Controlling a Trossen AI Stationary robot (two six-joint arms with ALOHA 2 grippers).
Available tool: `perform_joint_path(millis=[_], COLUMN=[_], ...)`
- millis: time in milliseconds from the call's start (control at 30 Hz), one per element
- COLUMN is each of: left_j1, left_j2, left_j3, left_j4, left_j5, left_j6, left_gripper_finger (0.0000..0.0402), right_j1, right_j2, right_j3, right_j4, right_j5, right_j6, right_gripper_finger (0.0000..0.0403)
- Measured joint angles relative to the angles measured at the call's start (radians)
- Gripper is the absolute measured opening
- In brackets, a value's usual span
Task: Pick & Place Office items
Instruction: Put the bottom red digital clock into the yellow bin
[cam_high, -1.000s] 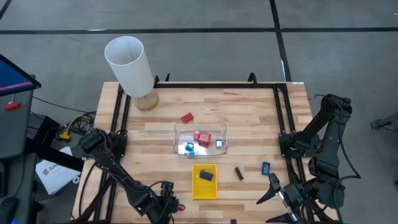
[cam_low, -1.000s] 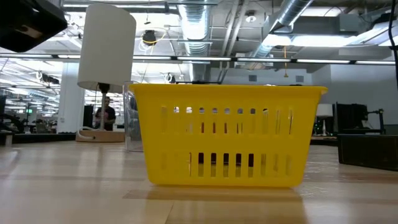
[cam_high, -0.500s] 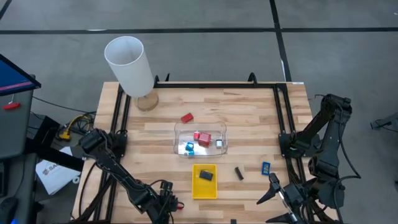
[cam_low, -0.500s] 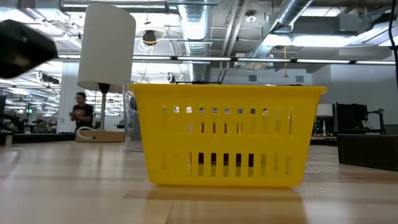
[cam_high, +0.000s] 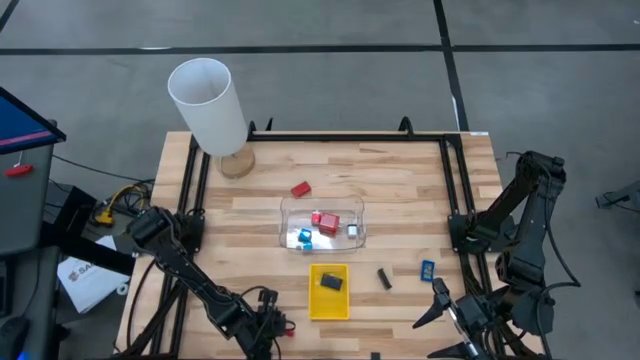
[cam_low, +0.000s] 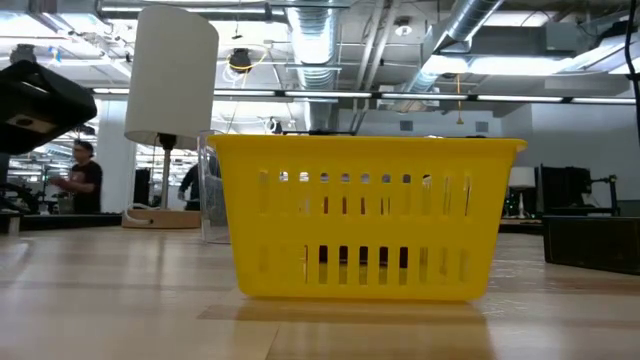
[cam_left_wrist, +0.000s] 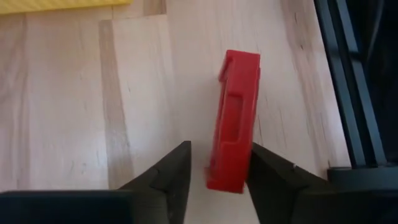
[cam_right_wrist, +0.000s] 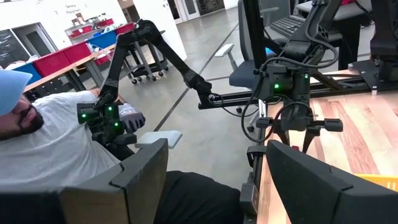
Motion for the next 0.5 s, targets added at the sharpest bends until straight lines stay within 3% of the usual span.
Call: perform_joint_path(millis=[233, 500], left_j1=[0.012, 0.046], left_j2=[0.0, -0.041], left_j3=[0.0, 0.0], left_j4=[0.008, 0.063], left_j5=[-0.012, -0.064], left_j6=[0.009, 0.113], left_gripper_finger=[0.0057, 0.0064], right_j1=[0.0, 0.0], right_j2=[0.0, 0.0], right_j3=[0.0, 0.0], right_j4=[0.0, 0.0], right_j5=[0.0, 0.0], right_j6=[0.0, 0.001], right_gripper_finger=[0.0265, 0.0265])
